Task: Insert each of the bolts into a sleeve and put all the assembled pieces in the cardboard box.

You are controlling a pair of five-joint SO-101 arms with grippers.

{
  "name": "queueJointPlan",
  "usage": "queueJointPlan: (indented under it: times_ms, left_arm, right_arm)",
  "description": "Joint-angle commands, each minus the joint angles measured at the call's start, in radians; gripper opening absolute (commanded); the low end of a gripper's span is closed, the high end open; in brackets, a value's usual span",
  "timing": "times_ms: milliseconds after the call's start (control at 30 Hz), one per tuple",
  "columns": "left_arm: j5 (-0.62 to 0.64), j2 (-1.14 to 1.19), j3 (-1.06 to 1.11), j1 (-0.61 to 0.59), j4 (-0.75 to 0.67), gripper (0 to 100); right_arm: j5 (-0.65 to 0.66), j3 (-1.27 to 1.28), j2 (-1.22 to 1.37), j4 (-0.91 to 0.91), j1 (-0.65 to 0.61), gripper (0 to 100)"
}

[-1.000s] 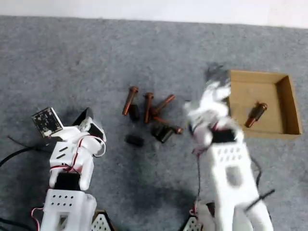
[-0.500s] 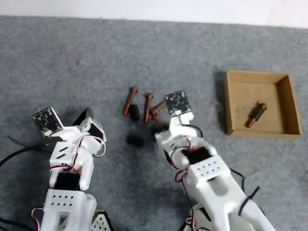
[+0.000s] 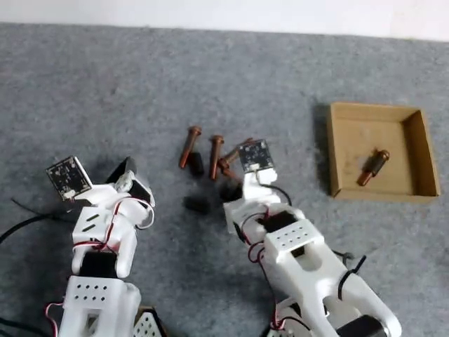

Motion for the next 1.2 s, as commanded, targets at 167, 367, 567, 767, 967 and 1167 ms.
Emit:
queueJointPlan:
  times_ms: [167, 367, 567, 767, 967, 1167]
  left_arm:
    - [-0.009, -0.012, -0.008, 0.018, -0.023, 1]
    - [-0.009, -0.012, -0.008, 0.018, -0.023, 1]
    - [-0.009, -0.012, -0.008, 0.018, -0.023, 1]
    - [-0.009, -0.012, -0.008, 0.018, -0.023, 1]
    - [-0.009, -0.012, -0.008, 0.018, -0.023, 1]
    - [-0.009, -0.012, -0.008, 0.018, -0.023, 1]
  right_arm:
    - [-0.012, -0.105, 0.163, -0.064, -0.030, 26.6]
    - [-0.012, -0.191, 0.249, -0.065, -0.022, 26.6]
    - [-0.144, -0.257, 0.295, -0.067, 0.021, 26.6]
    - [-0.160, -0.294, 0.374, -0.065, 0.035, 26.6]
    - [-0.160, -0.308, 0.389, -0.062, 0.035, 23.6]
    - [-0.155, -0.305, 0.389, -0.062, 0.062, 6.0]
